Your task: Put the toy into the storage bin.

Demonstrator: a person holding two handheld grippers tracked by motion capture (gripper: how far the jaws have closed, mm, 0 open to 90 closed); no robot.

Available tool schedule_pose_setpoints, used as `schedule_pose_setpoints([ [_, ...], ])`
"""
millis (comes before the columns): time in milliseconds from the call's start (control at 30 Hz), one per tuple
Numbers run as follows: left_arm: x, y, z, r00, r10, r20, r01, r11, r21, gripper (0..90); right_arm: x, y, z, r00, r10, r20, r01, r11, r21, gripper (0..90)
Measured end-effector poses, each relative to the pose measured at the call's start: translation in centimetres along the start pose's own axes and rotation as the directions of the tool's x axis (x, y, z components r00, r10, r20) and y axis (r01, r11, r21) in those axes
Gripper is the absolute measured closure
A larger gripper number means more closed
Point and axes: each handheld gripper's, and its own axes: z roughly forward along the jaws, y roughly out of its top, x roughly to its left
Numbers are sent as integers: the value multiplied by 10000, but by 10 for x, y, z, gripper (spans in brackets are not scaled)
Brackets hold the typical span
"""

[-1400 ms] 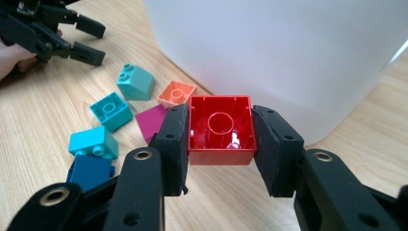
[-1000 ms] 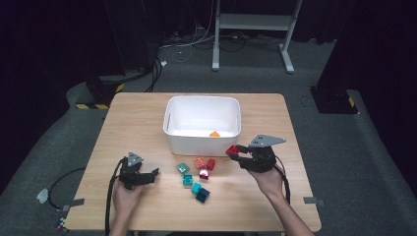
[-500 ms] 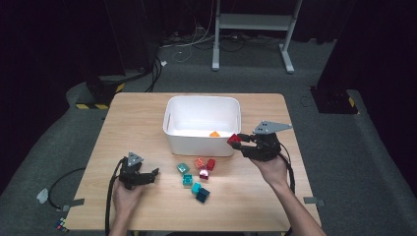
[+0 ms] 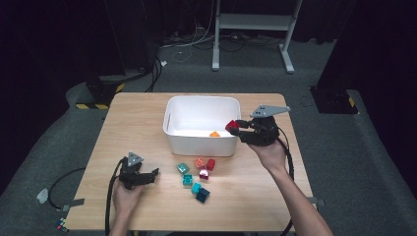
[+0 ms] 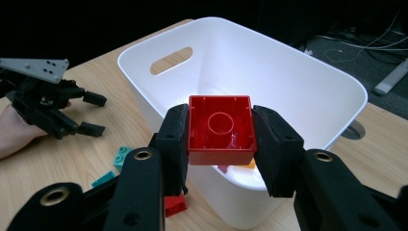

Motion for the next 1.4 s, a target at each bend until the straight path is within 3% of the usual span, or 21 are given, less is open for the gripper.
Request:
schedule_pose_setpoints([
  [767,0,0,0,10000,-2,0,2,10000,6,163,-14,40,34,9997,141,223,-148,9994,324,589],
  [1300,0,0,0,10000,-5,1,5,10000,-3,164,-27,41,68,9958,573,712,-640,9932,969,581],
  [1400,0,0,0,10000,1,-3,-1,10000,1,163,-29,39,70,9944,578,886,-665,9929,986,520],
])
